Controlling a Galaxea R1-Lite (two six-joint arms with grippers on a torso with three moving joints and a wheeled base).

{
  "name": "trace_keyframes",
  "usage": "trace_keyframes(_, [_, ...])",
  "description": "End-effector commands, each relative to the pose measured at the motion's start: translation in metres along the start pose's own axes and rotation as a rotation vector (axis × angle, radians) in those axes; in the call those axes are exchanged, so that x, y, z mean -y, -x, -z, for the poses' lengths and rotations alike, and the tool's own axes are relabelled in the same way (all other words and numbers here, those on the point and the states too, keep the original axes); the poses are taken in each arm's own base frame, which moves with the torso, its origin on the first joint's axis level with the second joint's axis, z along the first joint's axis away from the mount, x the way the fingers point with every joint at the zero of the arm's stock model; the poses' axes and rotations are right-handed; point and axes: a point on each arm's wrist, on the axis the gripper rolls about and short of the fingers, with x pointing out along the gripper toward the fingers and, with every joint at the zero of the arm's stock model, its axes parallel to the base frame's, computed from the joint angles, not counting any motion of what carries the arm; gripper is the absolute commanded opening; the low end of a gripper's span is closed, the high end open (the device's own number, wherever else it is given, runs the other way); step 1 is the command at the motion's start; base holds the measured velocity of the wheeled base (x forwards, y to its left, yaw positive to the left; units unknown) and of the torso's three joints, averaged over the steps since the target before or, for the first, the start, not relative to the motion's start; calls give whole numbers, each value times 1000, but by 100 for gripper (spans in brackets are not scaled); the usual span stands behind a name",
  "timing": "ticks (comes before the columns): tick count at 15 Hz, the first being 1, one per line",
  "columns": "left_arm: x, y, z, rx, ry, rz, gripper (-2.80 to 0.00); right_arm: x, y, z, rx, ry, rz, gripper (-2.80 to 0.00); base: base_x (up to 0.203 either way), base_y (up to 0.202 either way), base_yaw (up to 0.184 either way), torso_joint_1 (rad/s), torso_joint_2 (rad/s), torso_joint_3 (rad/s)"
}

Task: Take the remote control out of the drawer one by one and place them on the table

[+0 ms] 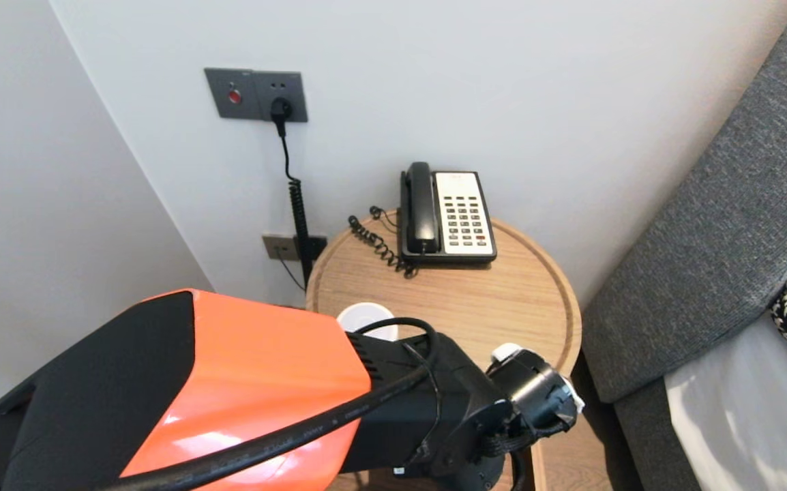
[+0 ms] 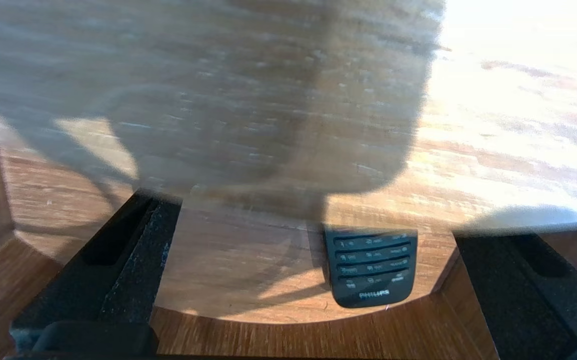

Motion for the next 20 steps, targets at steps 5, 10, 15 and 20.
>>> trace_keyframes(5, [1,2,2,101,18,16,0,0,-2,7,-26,0,0,-280,0,0,0,0,0,0])
trace_keyframes(10, [6,5,3,219,3,19,0,0,-2,7,-26,0,0,-280,0,0,0,0,0,0])
trace_keyframes(15, [6,-2,5,204,0,10,0,0,-2,7,-26,0,0,-280,0,0,0,0,0,0])
trace_keyframes(20, [3,-1,9,167,-9,14,0,0,-2,7,-26,0,0,-280,0,0,0,0,0,0])
